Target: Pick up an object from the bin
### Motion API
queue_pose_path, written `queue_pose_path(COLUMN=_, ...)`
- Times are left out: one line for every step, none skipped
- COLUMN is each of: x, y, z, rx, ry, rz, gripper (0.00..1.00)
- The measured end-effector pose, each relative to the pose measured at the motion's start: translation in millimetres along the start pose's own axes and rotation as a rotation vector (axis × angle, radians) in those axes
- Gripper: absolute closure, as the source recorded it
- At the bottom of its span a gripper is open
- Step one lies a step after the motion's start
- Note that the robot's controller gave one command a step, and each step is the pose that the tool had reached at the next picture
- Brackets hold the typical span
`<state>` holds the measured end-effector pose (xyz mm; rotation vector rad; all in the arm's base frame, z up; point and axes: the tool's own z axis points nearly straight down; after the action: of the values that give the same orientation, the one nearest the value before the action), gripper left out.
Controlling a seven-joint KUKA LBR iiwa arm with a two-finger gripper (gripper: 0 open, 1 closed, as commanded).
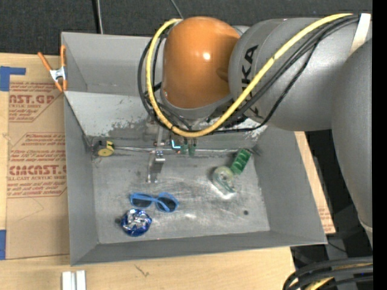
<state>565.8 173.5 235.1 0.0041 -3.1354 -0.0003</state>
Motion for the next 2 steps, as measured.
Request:
queue_pose_path(x=14.3, y=-23.7, z=164.5, rx=-0.003, ry=-0.016, rz=-0.170, gripper=0.00)
queue_pose_path(x=12.5, y=-22.4, z=159.2, rx=-0.004, ry=-0.019, rz=-0.170, gripper=1.00)
